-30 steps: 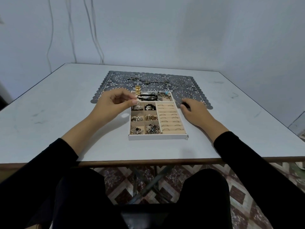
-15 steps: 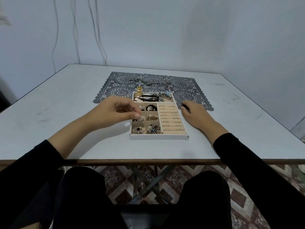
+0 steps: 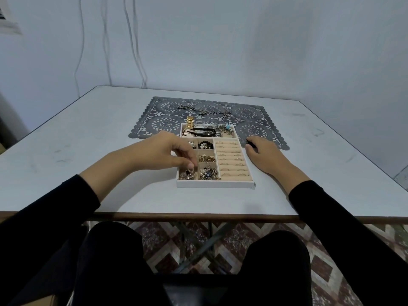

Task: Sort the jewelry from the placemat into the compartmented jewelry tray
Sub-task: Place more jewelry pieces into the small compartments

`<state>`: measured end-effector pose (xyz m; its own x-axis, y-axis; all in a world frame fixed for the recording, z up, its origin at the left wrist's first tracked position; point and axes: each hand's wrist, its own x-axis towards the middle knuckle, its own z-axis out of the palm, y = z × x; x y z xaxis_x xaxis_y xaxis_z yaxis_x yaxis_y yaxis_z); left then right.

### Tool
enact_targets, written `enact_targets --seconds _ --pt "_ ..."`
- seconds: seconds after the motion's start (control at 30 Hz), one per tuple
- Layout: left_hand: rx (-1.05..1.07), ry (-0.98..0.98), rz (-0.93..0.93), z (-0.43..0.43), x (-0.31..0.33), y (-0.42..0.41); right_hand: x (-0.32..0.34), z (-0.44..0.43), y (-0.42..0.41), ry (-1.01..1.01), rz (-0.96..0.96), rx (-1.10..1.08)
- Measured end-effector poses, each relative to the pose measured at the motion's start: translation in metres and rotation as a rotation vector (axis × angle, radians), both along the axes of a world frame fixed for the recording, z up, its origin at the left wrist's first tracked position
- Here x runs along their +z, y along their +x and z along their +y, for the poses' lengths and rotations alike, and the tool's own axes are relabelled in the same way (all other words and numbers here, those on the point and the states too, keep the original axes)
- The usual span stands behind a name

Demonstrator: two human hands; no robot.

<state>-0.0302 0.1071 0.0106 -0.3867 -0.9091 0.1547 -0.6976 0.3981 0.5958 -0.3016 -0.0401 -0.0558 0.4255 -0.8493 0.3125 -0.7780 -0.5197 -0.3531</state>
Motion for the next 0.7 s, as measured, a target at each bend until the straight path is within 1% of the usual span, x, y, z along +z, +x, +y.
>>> enact_targets --seconds 0.13,0.4,0.53,0.7 --pt "-0.001 -0.034 -0.02 -0.004 -0.004 0.001 0.0 0.0 -0.001 0.001 -0.008 0.004" --pt "0.029 -0.054 0.049 -0.009 -0.01 0.004 0.001 0.001 -0.002 0.006 -0.015 0.017" --pt "0.053 -0.076 0.178 -0.013 -0.005 0.012 0.003 -0.002 -0.002 0.021 -0.017 0.01" --pt "0.269 -0.165 0.342 -0.041 -0.012 0.034 0.014 -0.011 0.001 0.027 -0.081 -0.058"
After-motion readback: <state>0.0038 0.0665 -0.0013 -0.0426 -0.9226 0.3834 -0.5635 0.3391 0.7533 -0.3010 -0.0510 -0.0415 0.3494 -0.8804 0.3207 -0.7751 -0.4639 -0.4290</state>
